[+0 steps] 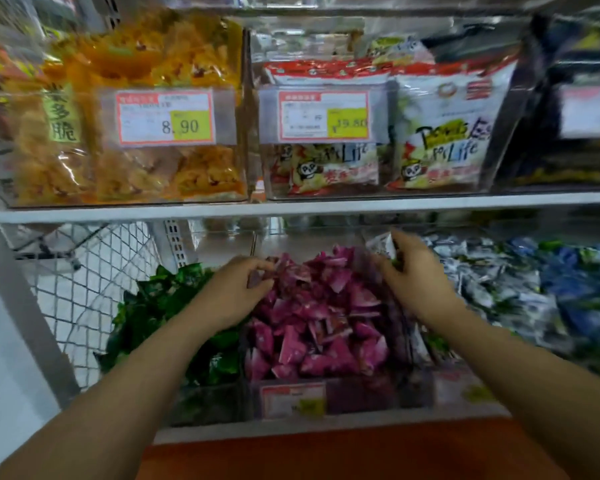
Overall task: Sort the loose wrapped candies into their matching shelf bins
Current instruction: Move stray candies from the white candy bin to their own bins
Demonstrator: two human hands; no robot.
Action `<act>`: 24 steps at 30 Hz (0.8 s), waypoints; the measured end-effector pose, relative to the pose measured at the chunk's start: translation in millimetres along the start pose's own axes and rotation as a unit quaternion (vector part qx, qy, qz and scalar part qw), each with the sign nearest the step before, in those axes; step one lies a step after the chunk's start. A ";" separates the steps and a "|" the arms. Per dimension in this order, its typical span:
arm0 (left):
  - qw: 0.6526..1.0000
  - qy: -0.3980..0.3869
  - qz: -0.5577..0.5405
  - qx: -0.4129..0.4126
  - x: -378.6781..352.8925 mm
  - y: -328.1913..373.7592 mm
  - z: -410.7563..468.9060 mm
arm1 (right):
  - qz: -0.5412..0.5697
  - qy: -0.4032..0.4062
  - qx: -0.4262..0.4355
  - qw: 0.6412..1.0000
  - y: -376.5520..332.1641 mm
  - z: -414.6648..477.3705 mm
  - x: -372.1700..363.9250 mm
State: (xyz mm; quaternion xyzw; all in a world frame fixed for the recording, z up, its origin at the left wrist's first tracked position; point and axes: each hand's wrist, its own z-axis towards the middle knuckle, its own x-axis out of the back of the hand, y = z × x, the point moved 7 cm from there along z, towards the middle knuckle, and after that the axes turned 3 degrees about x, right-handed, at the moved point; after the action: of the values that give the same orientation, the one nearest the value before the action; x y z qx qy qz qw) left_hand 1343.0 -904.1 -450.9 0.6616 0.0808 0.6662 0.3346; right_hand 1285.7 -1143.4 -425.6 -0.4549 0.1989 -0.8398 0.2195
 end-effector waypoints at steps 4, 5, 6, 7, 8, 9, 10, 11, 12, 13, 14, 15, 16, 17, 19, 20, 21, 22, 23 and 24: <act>0.999 0.021 0.039 -0.018 -8.2 6.2 -1.8 | -0.004 0.074 -0.125 0.989 54.2 -0.7 43.4; 0.999 0.023 0.039 -0.017 -8.7 5.9 -1.2 | -0.017 0.086 -0.138 0.987 64.4 -1.1 50.8; 0.999 0.024 0.041 -0.018 -9.5 5.1 0.0 | -0.063 0.082 -0.144 0.984 71.9 -1.2 55.8; 0.999 0.023 0.046 -0.017 -10.7 3.7 1.2 | -0.133 0.059 -0.146 0.979 78.9 -1.0 56.1; 0.998 0.024 0.049 -0.016 -11.8 2.2 2.4 | -0.202 0.024 -0.142 0.969 82.9 -1.1 53.0; 0.998 0.024 0.051 -0.014 -12.6 1.1 2.8 | -0.244 -0.010 -0.133 0.960 84.8 -1.9 47.8; 0.998 0.026 0.051 -0.012 -13.0 0.3 2.6 | -0.256 -0.034 -0.125 0.958 84.2 -3.2 42.8; 0.998 0.030 0.048 -0.014 -13.1 0.1 2.8 | -0.250 -0.045 -0.117 0.960 82.6 -3.7 38.7; 0.998 0.034 0.043 -0.018 -13.1 0.0 3.2 | -0.244 -0.047 -0.107 0.963 78.3 -3.8 36.0; 0.998 0.036 0.038 -0.023 -12.9 0.3 3.1 | -0.240 -0.044 -0.096 0.965 72.1 -3.7 33.7; 0.998 0.037 0.033 -0.028 -12.3 0.8 2.8 | -0.239 -0.037 -0.078 0.967 64.2 -2.8 31.6; 0.998 0.038 0.024 -0.033 -10.4 1.9 2.3 | -0.235 -0.032 -0.057 0.970 55.0 -0.9 28.5; 0.999 0.040 0.009 -0.034 -7.1 1.8 2.5 | -0.224 -0.030 -0.035 0.974 44.3 1.6 24.6; 0.998 0.047 -0.015 -0.032 -2.3 1.3 2.9 | -0.206 -0.027 -0.011 0.978 31.7 4.5 20.5; 0.995 0.068 -0.071 -0.017 10.8 -4.0 4.5 | -0.157 -0.033 0.050 0.986 3.5 11.2 9.0; 0.993 0.078 -0.092 -0.004 17.5 -10.4 5.8 | -0.131 -0.053 0.088 0.986 -12.1 14.1 0.2; 0.991 0.086 -0.105 0.010 23.5 -19.3 7.3 | -0.106 -0.086 0.123 0.983 -26.9 16.1 -11.6; 0.990 0.091 -0.108 0.021 29.1 -29.6 9.0 | -0.084 -0.127 0.151 0.977 -40.8 17.5 -25.2; 0.989 0.096 -0.106 0.026 34.2 -39.1 11.1 | -0.064 -0.167 0.169 0.969 -53.3 17.9 -38.9; 0.989 0.099 -0.102 0.029 39.4 -48.9 12.9 | -0.044 -0.202 0.178 0.962 -63.8 18.8 -52.6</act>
State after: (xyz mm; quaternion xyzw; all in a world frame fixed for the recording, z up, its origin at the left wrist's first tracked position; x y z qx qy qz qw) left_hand 1375.6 -849.3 -443.8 0.5902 0.2004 0.6880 0.3717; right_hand 1315.5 -1064.4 -417.6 -0.5770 -0.0223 -0.7612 0.2953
